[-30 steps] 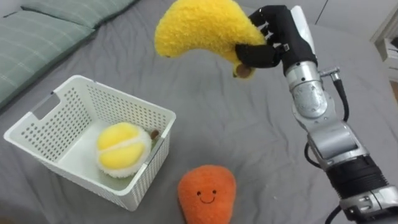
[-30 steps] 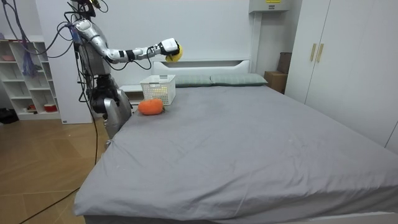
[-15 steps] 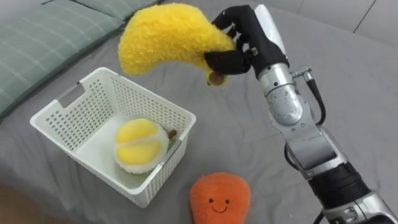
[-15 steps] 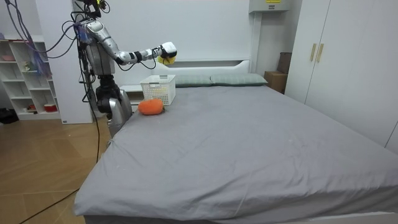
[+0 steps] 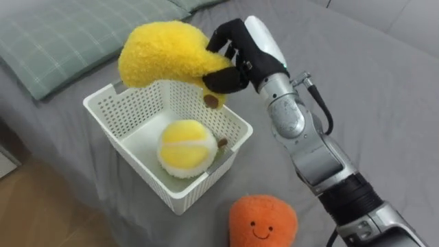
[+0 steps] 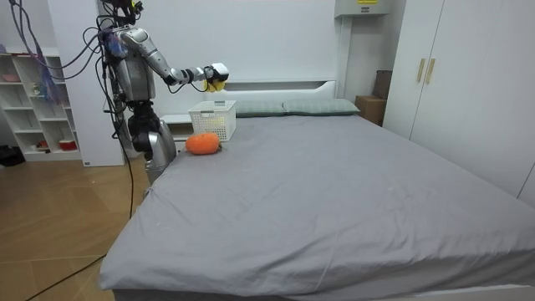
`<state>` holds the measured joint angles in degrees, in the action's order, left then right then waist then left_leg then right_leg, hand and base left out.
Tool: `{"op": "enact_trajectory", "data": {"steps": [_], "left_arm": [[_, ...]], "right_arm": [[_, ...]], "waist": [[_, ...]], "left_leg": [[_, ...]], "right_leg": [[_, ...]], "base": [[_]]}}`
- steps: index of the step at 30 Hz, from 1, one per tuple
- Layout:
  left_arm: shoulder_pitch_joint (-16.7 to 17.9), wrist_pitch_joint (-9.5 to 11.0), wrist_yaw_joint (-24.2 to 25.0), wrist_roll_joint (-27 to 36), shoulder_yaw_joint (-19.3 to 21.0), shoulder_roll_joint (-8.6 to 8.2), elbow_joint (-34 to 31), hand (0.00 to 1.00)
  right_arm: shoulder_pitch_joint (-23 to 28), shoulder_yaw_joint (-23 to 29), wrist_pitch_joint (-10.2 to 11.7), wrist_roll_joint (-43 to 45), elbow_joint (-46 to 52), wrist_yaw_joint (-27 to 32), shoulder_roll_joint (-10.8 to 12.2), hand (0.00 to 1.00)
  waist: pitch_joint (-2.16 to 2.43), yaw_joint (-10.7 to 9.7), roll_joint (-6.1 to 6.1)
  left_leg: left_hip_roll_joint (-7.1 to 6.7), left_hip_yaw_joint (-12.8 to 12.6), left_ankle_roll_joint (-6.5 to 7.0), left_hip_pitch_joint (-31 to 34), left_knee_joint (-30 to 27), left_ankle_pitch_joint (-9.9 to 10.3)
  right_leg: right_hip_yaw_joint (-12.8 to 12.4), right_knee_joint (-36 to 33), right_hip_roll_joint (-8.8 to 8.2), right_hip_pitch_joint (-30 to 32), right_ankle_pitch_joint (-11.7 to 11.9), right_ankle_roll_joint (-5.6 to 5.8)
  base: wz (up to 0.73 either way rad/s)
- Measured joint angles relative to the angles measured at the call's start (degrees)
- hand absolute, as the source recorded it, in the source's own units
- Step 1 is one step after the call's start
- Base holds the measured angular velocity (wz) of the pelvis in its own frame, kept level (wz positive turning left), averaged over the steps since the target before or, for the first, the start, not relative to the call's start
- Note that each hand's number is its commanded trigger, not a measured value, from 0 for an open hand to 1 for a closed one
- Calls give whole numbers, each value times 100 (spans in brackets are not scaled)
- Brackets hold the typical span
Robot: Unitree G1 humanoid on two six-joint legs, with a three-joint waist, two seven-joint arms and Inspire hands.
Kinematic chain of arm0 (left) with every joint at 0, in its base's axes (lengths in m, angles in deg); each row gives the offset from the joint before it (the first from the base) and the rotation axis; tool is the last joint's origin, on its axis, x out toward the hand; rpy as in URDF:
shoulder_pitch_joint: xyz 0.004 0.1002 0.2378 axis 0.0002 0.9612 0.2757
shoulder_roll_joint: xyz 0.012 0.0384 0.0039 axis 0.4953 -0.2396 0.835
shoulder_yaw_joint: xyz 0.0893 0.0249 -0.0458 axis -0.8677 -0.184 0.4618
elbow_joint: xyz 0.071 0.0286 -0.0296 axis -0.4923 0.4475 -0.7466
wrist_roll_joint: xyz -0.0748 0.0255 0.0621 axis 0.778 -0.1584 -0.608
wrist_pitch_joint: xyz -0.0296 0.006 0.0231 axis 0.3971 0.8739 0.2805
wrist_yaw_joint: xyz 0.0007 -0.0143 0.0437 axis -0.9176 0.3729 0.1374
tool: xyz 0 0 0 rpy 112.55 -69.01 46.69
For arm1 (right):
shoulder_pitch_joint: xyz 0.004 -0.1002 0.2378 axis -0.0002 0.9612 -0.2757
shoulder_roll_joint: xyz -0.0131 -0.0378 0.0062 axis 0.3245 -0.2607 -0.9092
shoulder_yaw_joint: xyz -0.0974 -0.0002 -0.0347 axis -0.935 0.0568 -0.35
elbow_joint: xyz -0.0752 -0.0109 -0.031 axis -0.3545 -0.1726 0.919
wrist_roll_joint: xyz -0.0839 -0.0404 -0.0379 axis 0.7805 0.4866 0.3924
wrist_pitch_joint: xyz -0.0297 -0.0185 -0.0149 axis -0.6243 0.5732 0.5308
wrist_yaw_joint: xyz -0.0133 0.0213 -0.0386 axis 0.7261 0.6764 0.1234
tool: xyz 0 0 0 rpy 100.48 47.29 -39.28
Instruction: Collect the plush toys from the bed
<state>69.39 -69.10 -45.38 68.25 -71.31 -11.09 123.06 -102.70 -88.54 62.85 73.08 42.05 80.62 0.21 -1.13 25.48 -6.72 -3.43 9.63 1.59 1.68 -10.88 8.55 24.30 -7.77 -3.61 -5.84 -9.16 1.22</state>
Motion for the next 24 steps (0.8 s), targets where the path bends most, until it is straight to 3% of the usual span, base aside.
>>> {"op": "enact_trajectory", "data": {"steps": [5, 8, 10, 11, 12, 13, 14, 24], "left_arm": [[3, -40, 11, 0, 8, 4, -9, 0], [30, -89, 12, 1, 7, 5, -128, 0], [33, -102, 12, 3, -16, 4, -179, 0], [36, -109, 12, 1, -19, -2, -222, 0], [30, -109, 12, 0, -20, -4, -236, 0], [30, -111, 12, -1, -24, -4, -237, 0], [31, -112, 12, -1, -24, -4, -237, 0], [52, -140, 10, -10, -36, -2, -234, 0]], "right_arm": [[-3, -1, -94, 11, -7, 1, 5, 100], [-3, -5, -98, 11, -23, 0, 7, 70], [-3, -19, -98, 11, -55, 1, 10, 44], [-2, -42, -99, 9, -94, 0, 10, 20], [-2, -75, -106, 9, -125, -2, 13, 8], [-2, -133, -151, 10, -126, -3, 12, 4], [-1, -163, -168, 10, -126, -5, 10, 0], [0, -219, -200, 4, -282, -126, 5, 0]], "waist": [[9, 13, -62], [10, 10, -93], [6, 9, -117], [5, 11, -135], [1, 12, -153], [3, 8, -169], [2, 8, -174], [-20, 14, -185]], "left_leg": [[-30, 95, -1, 92, -76, -2], [-40, 124, -1, 99, -87, -4], [-43, 137, -3, 100, -91, -6], [-43, 145, -5, 107, -92, -7], [-44, 154, -6, 115, -94, -7], [-45, 158, -7, 120, -96, -7], [-45, 158, -7, 120, -96, -7], [-62, 199, -7, 184, -181, -5]], "right_leg": [[-1, 0, -4, 19, 0, 1], [0, -1, -3, 7, -1, 1], [5, -1, -1, 1, -1, 1], [-2, -1, 3, 3, -1, 1], [-9, -1, 4, 7, -1, 1], [-18, -1, 6, 9, -1, 1], [-21, -1, 7, 9, -1, 1], [-30, -3, 10, 22, -1, 1]], "base": [[12], [6], [4], [4], [4], [0], [0], [2]]}}
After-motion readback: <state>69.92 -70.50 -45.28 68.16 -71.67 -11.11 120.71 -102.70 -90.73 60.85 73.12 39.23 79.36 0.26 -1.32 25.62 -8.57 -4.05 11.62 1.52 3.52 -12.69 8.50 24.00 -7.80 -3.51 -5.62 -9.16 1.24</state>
